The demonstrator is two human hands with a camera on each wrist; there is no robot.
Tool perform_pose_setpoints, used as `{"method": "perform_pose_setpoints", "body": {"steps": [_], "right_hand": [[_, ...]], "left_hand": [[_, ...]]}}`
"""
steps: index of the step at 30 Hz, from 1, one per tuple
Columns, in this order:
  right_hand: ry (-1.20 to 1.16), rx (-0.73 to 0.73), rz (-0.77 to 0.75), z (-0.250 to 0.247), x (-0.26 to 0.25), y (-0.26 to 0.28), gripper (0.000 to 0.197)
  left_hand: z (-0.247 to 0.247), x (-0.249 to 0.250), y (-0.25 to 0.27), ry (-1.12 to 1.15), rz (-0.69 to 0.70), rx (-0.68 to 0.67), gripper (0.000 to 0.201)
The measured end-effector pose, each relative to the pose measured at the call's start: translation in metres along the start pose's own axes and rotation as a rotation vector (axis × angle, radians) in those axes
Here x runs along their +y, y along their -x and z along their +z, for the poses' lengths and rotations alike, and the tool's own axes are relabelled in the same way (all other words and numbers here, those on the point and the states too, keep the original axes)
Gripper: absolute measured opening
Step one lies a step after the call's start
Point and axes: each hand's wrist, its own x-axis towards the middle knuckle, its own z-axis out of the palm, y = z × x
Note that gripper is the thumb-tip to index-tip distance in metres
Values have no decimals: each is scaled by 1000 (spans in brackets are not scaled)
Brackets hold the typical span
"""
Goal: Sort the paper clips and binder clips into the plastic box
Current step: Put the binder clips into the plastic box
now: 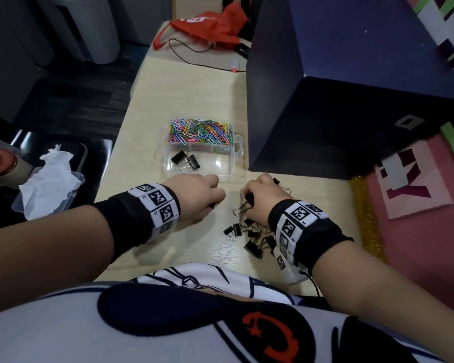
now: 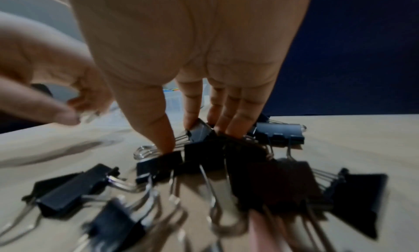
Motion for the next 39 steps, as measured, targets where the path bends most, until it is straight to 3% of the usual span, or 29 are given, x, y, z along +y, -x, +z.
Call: {"method": "perform_pose_setpoints", "body": {"steps": [4, 7, 9, 12, 20, 22, 26, 30, 34, 39], "right_hand": [[53, 9, -4, 1, -4, -3, 47], [49, 37, -16, 4, -3, -3, 46], [4, 61, -25, 3, -2, -1, 46], [-70, 173, -36, -1, -2, 0, 45], [-279, 380, -69, -24, -32, -14, 56], [-276, 354, -61, -30, -35, -16, 54], [53, 115, 91, -36, -15, -13, 42], [45, 130, 269, -27, 14, -6, 46], [5, 62, 174, -10, 23, 3, 44], [42, 63, 23, 9, 11, 2, 41]], "left_hand": [[-16, -17, 0, 61, -8, 226, 25], [-24, -31, 0, 94, -100, 321, 22], [-24, -36, 0, 90, -188, 292, 27], [-19, -33, 5, 83, -199, 263, 30], [-7, 4, 14, 41, 59, 6, 25], [-7, 12, 12, 21, 105, -31, 25], [-5, 22, 4, 10, 171, -25, 32], [1, 32, -5, 1, 237, -97, 47], [10, 41, -11, -81, 271, -130, 49], [11, 37, -14, -57, 142, -123, 31]]}}
